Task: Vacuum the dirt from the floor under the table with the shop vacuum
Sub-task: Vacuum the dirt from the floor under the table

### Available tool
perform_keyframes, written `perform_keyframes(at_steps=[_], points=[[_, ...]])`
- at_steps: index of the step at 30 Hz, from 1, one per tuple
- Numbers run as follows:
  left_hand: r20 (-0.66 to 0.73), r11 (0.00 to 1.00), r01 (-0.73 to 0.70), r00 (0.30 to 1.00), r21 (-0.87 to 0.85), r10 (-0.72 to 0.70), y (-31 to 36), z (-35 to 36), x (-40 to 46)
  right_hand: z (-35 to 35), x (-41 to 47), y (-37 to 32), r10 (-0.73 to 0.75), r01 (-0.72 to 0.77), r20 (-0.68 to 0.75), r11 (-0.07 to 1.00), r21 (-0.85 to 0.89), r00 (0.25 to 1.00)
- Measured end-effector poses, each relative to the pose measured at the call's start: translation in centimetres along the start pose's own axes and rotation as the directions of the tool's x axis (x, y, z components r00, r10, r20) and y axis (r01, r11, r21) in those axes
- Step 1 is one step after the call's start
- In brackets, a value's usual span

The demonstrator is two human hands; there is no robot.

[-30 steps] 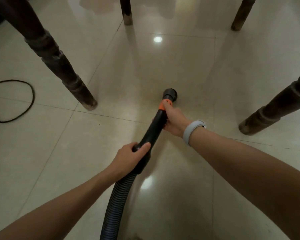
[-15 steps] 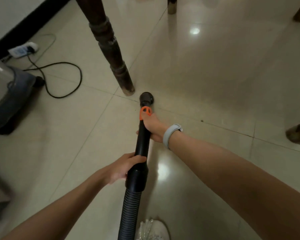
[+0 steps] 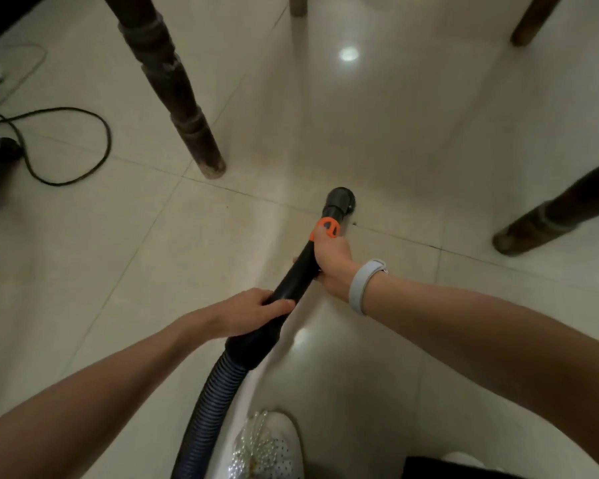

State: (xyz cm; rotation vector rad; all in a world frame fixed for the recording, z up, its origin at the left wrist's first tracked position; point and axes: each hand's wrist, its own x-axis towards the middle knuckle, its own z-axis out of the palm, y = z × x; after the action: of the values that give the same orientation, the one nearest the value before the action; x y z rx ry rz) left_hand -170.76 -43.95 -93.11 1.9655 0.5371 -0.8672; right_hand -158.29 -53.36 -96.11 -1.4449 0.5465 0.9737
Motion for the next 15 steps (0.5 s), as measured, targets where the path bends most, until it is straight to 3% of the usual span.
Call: perform_keyframes(at_steps=[4,9,15], points=[[0.199,0.958,-0.099,0.979,0.270,0.046,4.1,2.0,2.1,-6.5,-0.6,0.7,0.011,-0.003,-0.160,0.999,0.049,0.987],[0.406,0.911,-0.230,0.911,0.342,0.078,7.7,5.9,4.0,-13.2,-2.3,2.1,0.053,-0.008,-0.273,0.987,0.163,0.960],[0.542,0.843,-0.372,0.832,0.389,0.117,11.5,9.5,5.6,-19.8,-4.5,3.3,0.104,0.024,-0.395,0.952,0.305,0.913]])
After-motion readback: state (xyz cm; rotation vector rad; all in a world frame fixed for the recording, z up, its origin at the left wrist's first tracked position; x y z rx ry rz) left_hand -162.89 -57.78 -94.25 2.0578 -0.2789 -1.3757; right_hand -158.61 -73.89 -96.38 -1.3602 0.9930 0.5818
